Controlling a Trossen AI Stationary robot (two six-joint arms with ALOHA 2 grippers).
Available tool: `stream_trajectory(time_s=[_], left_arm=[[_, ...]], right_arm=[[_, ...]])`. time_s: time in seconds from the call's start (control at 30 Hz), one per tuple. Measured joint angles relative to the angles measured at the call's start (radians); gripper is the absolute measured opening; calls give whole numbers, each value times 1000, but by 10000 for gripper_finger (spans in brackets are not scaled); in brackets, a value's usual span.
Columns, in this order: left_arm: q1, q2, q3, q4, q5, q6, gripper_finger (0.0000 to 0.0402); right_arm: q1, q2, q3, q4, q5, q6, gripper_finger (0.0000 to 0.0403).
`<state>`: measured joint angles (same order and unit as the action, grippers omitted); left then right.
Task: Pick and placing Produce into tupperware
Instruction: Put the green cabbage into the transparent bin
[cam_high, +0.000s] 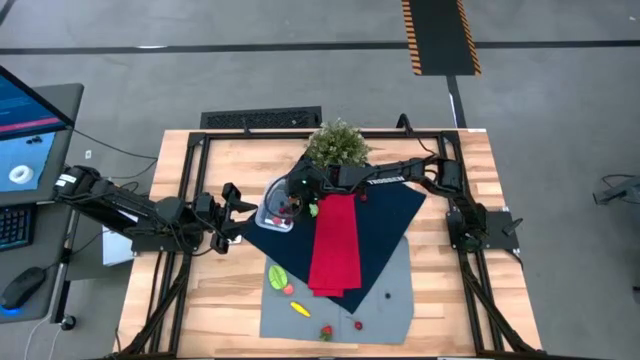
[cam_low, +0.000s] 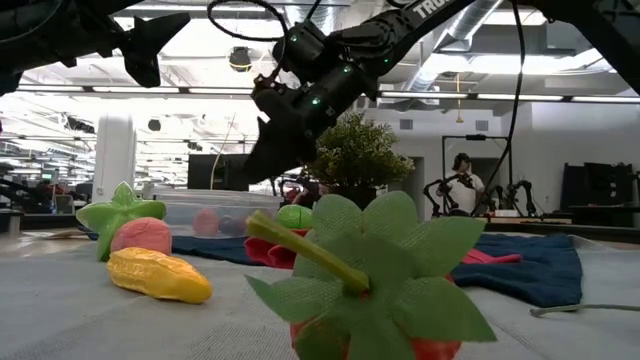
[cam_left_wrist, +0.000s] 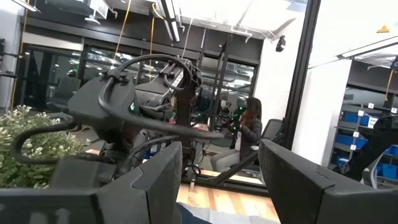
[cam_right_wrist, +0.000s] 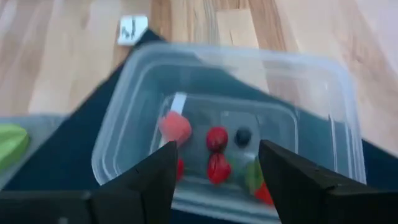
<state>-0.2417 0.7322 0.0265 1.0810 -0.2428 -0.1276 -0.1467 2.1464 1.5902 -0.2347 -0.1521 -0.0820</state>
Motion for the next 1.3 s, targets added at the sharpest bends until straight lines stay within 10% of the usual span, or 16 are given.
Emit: stream_trajectory(time_s=[0.5, 0.83, 1.3], left_arm=[[0, 0, 0, -29, -1, -2, 203], [0, 2, 0, -48, -41, -42, 203], [0, 179, 159, -288, -248, -69, 203]], right_arm=[[53, -418, -11, -552, 18, -53, 229], [258, -716, -342, -291, 27, 55, 225], [693, -958, -843, 289, 710, 132, 225]])
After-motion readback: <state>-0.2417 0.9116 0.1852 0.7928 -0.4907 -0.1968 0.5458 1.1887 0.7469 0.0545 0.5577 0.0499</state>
